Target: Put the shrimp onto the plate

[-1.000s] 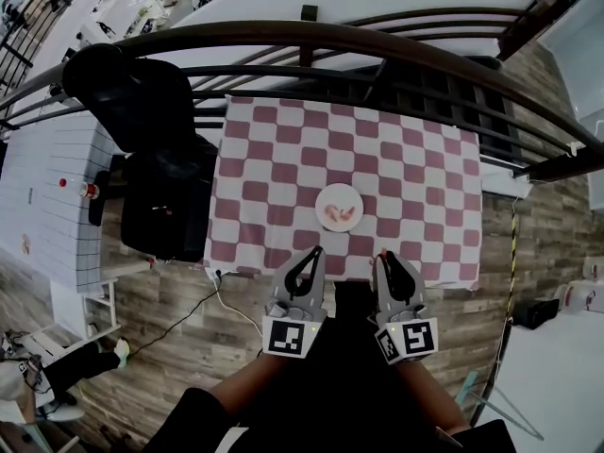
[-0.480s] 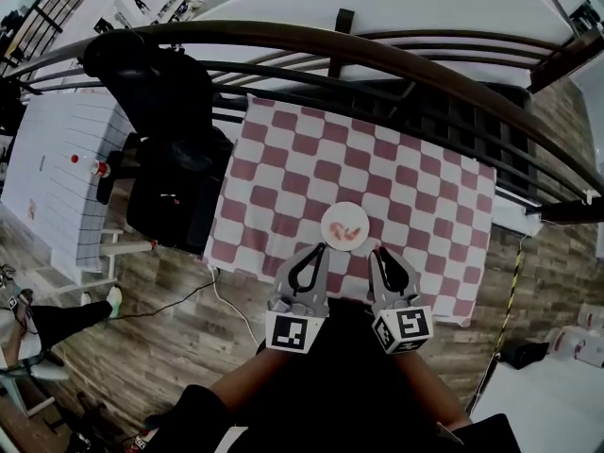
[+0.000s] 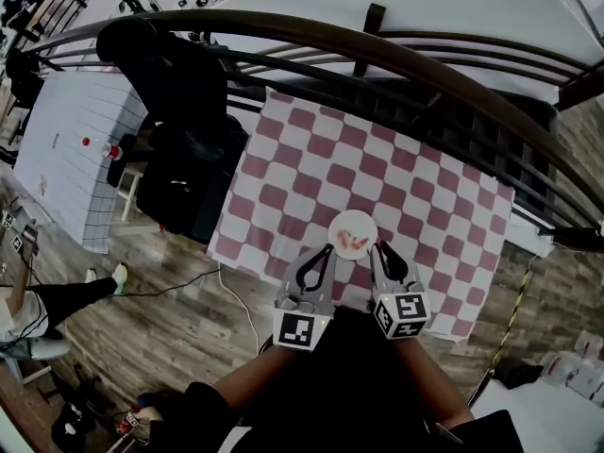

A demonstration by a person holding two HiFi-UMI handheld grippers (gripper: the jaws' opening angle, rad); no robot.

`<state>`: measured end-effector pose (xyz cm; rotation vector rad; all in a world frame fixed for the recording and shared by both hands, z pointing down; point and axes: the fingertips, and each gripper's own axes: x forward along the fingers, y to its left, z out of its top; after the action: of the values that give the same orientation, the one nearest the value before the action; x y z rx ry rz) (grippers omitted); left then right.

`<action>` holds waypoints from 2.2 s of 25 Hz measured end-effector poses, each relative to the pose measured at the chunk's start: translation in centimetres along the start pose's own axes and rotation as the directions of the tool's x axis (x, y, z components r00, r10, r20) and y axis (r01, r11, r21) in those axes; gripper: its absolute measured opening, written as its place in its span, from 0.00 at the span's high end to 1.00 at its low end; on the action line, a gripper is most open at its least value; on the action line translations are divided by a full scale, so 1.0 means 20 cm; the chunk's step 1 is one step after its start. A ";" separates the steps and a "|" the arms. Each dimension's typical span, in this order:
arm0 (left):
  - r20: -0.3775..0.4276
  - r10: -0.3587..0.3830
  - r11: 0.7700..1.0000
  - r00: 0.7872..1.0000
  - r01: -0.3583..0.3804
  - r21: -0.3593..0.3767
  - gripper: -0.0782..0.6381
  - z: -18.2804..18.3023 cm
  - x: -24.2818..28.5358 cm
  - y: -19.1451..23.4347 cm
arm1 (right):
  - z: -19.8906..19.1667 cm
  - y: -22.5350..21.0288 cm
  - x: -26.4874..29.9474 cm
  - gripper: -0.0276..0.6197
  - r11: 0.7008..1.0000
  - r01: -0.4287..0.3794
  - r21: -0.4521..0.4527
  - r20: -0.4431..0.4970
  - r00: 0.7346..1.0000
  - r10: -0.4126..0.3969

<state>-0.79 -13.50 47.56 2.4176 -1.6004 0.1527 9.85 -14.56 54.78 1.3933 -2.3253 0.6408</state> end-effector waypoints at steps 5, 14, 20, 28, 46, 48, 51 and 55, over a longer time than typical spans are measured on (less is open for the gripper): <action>0.001 0.032 0.999 0.999 -0.032 -0.007 0.88 -0.01 0.09 0.04 | -0.09 -0.03 0.13 0.87 0.998 -0.014 -0.058 -0.067 0.998 0.011; -0.022 0.092 0.996 0.995 -0.093 -0.013 0.88 -0.02 0.15 0.09 | -0.28 -0.15 0.31 0.87 0.994 -0.036 -0.106 -0.186 0.982 0.016; -0.035 0.101 0.995 0.994 -0.101 -0.009 0.88 -0.06 0.19 0.10 | -0.42 -0.16 0.44 0.87 0.990 -0.096 -0.102 -0.250 0.966 0.067; -0.048 0.107 0.994 0.993 -0.107 -0.009 0.88 -0.07 0.21 0.11 | -0.63 -0.17 0.57 0.87 0.983 -0.128 -0.132 -0.361 0.930 0.072; -0.076 0.182 0.982 0.980 -0.185 -0.033 0.88 -0.11 0.10 0.22 | -0.88 -0.23 0.75 0.87 0.972 -0.173 -0.158 -0.504 0.861 0.071; -0.069 0.178 0.983 0.982 -0.180 -0.027 0.88 -0.11 0.10 0.21 | -0.89 -0.22 0.78 0.87 0.973 -0.173 -0.156 -0.500 0.863 0.074; -0.067 0.183 0.982 0.981 -0.186 -0.038 0.88 -0.12 0.09 0.20 | -0.91 -0.21 0.80 0.87 0.969 -0.186 -0.165 -0.509 0.857 0.078; -0.073 0.203 0.977 0.976 -0.206 -0.048 0.88 -0.12 0.07 0.21 | -0.92 -0.20 0.81 0.86 0.960 -0.203 -0.193 -0.526 0.847 0.073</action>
<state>-4.05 -15.68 50.82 2.1789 -1.7953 0.2209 7.35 -17.98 79.14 0.8175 -1.9928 0.6486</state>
